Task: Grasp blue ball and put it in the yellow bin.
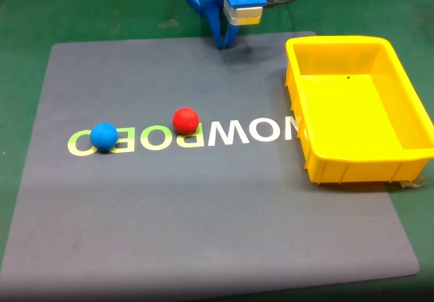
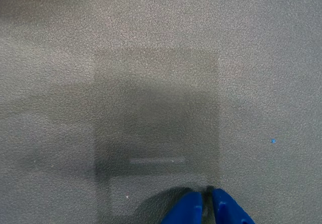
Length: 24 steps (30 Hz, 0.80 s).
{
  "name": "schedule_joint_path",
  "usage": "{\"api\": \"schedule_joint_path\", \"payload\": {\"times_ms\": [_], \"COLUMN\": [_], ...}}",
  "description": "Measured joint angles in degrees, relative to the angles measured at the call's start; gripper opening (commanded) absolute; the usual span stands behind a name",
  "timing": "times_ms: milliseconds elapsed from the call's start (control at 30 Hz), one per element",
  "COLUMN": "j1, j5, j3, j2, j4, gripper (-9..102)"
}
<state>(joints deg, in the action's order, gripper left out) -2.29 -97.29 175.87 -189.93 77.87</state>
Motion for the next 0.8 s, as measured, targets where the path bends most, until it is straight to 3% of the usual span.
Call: {"api": "schedule_joint_path", "payload": {"times_ms": [567, 800], "j1": [0.1, 1.7], "j5": [0.6, 5.2], "j3": [0.0, -0.8], "j2": [-0.1, -0.1], "j4": [0.2, 0.1], "gripper": [0, 32]}}
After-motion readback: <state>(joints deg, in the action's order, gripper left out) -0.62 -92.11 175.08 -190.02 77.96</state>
